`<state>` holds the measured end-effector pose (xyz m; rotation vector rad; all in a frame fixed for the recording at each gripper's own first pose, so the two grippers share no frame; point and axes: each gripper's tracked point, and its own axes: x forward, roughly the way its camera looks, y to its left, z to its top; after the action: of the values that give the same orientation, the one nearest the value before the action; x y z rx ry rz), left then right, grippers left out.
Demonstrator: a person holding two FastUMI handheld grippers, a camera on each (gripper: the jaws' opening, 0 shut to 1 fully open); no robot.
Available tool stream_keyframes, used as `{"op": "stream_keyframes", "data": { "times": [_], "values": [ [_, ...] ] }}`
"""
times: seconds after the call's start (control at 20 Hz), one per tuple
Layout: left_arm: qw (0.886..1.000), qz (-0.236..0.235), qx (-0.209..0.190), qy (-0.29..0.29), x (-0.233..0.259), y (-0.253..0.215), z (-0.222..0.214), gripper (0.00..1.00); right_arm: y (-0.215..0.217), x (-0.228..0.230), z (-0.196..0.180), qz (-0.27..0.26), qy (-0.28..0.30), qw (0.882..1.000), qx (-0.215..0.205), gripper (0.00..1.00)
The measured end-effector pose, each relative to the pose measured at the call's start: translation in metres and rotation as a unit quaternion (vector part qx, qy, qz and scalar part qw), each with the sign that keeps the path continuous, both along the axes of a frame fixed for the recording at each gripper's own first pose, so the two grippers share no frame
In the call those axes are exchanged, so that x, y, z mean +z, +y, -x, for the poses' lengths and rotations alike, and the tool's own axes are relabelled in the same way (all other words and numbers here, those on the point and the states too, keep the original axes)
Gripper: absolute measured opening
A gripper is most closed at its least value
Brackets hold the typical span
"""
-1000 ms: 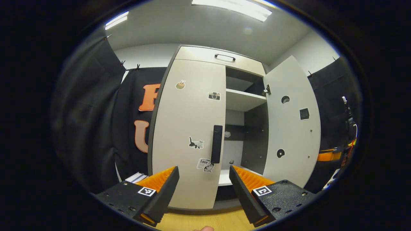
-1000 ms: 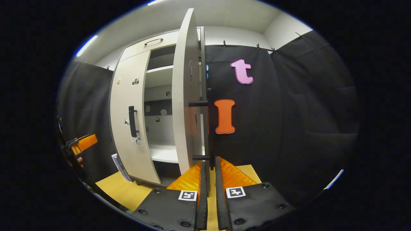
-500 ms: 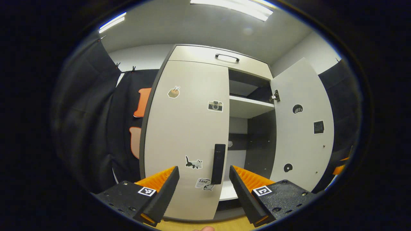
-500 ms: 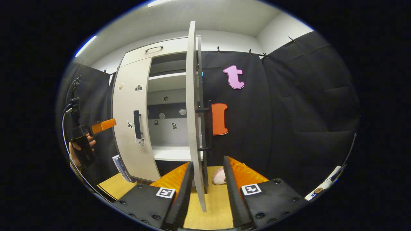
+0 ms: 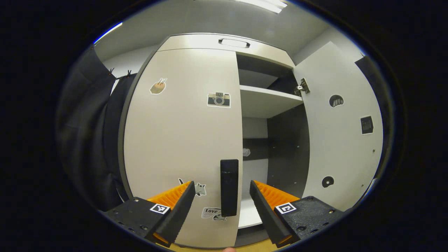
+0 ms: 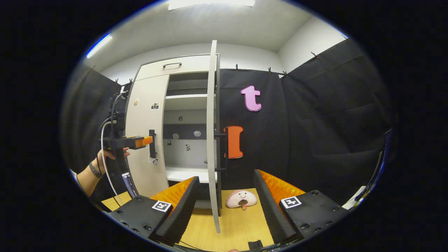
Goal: Open the right door of the double-door shoe cabinet with the right hand, and open the left door with the left hand.
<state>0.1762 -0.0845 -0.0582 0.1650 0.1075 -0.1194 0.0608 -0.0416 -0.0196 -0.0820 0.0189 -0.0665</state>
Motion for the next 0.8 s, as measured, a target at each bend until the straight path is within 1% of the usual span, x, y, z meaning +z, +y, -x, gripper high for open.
{"op": "stream_keyframes", "data": {
  "times": [0.1,0.25,0.3,0.35,0.4,0.45,0.5,0.55,0.6,0.65,0.7,0.8],
  "values": [
    [1.000,-0.020,0.007,0.004,-0.013,-0.002,-0.014,0.94,-0.003,0.001,0.002,0.005,-0.003,1.000,-0.006,0.93],
    [1.000,-0.014,0.013,0.024,-0.031,-0.005,-0.030,0.93,-0.005,0.001,0.008,0.009,-0.003,1.000,-0.012,0.94],
    [0.999,-0.015,0.024,0.028,-0.035,-0.002,-0.031,0.92,-0.004,0.000,0.009,0.009,-0.003,1.000,-0.013,0.93],
    [0.999,-0.020,0.032,0.018,-0.033,-0.001,-0.034,0.92,-0.005,-0.001,0.010,0.010,-0.003,1.000,-0.014,0.94],
    [0.999,-0.027,0.035,0.017,-0.034,-0.001,-0.034,0.85,-0.004,-0.001,0.010,0.011,-0.004,1.000,-0.016,0.93],
    [0.998,-0.039,0.046,0.018,-0.035,0.001,-0.034,0.82,-0.004,-0.002,0.010,0.011,-0.004,1.000,-0.017,0.93],
    [0.998,-0.043,0.050,0.021,-0.036,0.001,-0.033,0.79,-0.002,-0.002,0.011,0.011,-0.003,1.000,-0.016,0.98],
    [0.999,-0.031,0.025,0.025,-0.038,-0.010,-0.035,0.67,-0.001,-0.004,0.009,0.010,-0.002,1.000,-0.016,0.94],
    [0.999,-0.014,0.023,0.024,-0.042,-0.014,-0.039,0.48,0.001,-0.005,0.010,0.010,-0.001,1.000,-0.015,0.98],
    [1.000,0.002,0.011,0.023,-0.037,-0.015,-0.033,0.29,0.001,-0.006,0.011,0.010,-0.001,1.000,-0.015,0.98],
    [1.000,0.004,0.003,0.026,-0.037,-0.014,-0.034,0.25,0.002,-0.006,0.012,0.010,-0.002,1.000,-0.014,0.93],
    [0.999,0.000,-0.002,0.033,-0.039,-0.014,-0.032,0.22,0.005,-0.007,0.011,0.008,0.000,1.000,-0.011,0.94]
  ]
}}
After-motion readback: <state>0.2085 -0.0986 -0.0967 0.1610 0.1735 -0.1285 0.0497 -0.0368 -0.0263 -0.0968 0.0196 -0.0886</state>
